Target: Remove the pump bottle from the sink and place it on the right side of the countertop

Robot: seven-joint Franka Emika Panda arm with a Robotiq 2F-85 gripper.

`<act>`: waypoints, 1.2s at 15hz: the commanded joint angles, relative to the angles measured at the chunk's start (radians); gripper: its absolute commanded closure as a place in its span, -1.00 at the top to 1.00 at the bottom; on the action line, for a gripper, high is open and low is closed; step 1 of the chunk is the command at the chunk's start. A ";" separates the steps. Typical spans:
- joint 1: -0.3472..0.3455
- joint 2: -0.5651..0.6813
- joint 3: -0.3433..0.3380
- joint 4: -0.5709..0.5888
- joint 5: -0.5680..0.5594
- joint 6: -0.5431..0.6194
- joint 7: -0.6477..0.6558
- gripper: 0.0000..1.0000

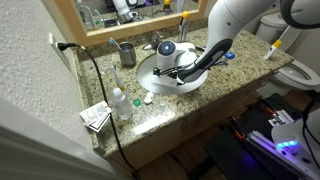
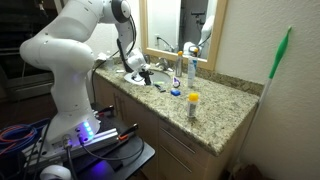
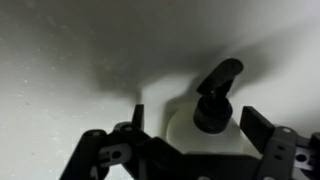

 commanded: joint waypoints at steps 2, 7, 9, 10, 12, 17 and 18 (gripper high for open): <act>0.001 0.018 -0.011 0.027 0.028 0.031 -0.041 0.36; -0.009 0.019 -0.009 0.024 0.044 0.043 -0.051 -0.31; -0.009 0.021 -0.009 0.022 0.062 0.048 -0.056 -0.57; -0.008 0.021 -0.011 0.022 0.071 0.049 -0.060 -0.73; -0.001 0.016 -0.020 0.017 0.088 0.049 -0.062 -0.85; -0.025 -0.083 0.015 -0.070 0.142 0.033 -0.126 -0.85; -0.036 -0.122 0.027 -0.104 0.171 0.031 -0.159 -0.85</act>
